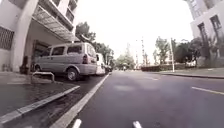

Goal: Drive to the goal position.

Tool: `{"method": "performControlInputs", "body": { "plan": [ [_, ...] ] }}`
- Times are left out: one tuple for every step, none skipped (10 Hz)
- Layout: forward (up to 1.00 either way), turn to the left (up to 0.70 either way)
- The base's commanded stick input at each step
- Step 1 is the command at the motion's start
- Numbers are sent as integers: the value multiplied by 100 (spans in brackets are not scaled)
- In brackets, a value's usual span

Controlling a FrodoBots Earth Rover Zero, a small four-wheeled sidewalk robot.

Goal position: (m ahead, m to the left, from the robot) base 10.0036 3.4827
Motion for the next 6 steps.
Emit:
{"method": "performControlInputs", "body": {
  "plan": [
    [70,0],
    [70,0],
    [70,0],
    [70,0],
    [70,0],
    [70,-4]
  ]
}}
